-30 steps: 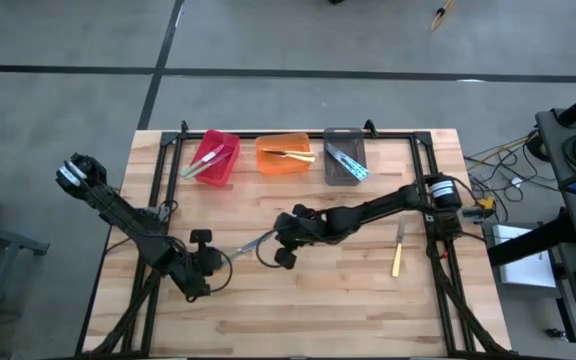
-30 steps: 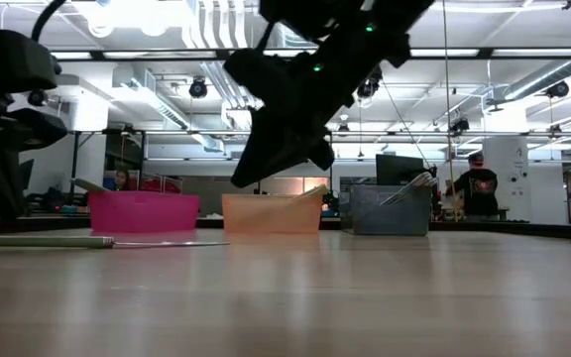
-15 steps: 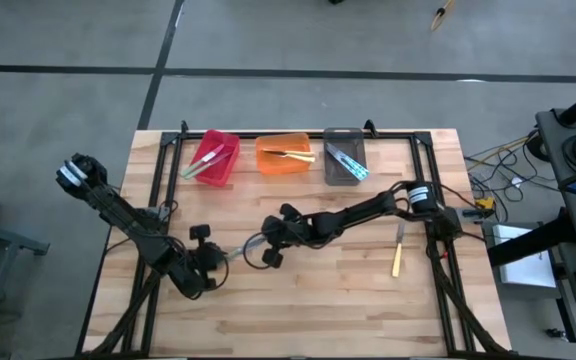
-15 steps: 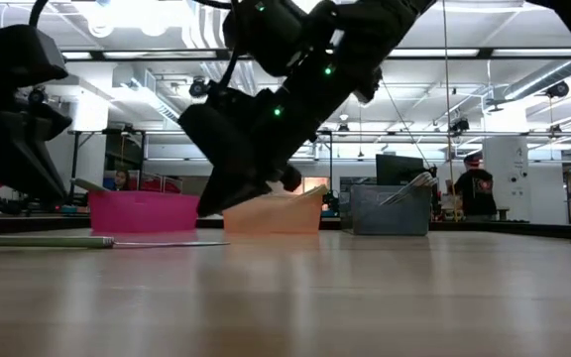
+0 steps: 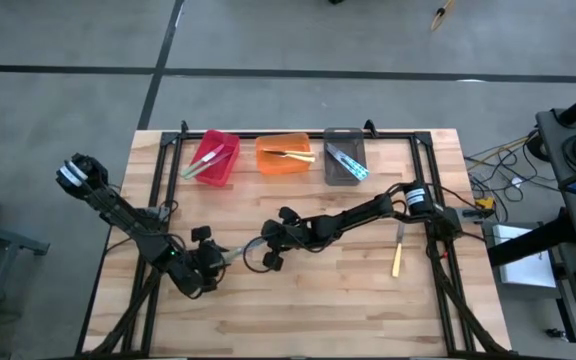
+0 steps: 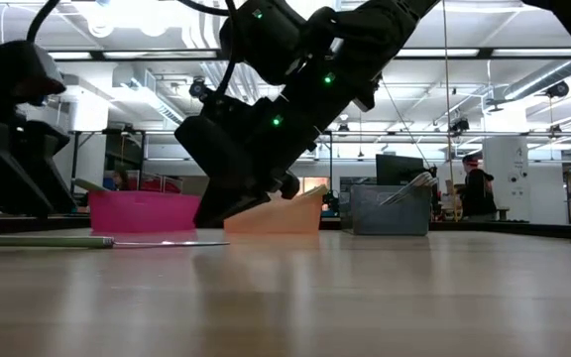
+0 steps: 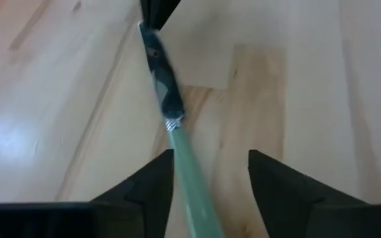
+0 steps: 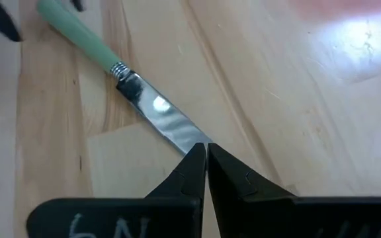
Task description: Sort silverware by color (type)
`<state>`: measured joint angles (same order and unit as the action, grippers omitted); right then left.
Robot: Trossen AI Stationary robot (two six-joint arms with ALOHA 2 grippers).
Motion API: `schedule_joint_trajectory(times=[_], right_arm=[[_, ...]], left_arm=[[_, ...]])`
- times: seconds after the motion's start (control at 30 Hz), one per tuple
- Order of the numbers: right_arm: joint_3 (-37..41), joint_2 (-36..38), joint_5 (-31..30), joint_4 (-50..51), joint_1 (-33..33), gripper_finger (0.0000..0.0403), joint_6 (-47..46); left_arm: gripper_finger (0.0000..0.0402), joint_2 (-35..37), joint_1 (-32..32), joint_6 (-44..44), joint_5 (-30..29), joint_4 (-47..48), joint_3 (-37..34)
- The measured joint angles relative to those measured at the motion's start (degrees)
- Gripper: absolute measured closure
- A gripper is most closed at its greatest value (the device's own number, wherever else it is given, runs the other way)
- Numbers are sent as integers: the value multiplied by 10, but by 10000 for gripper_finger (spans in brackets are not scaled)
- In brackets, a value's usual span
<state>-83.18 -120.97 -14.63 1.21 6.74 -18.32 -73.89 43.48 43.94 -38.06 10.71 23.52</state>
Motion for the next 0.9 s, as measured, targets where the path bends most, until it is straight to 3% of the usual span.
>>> schedule_joint_trajectory(times=[0.2,0.37,0.63,0.9], right_arm=[[0,0,0,3,0,394,4],[0,1,0,2,0,394,5],[0,1,0,2,0,394,5],[0,1,0,2,0,394,5]], left_arm=[[212,0,0,20,-5,-55,-48],[222,0,-1,26,-6,-145,-94],[237,-2,-5,39,-50,-199,-121],[238,-83,-9,15,-67,-290,-116]])
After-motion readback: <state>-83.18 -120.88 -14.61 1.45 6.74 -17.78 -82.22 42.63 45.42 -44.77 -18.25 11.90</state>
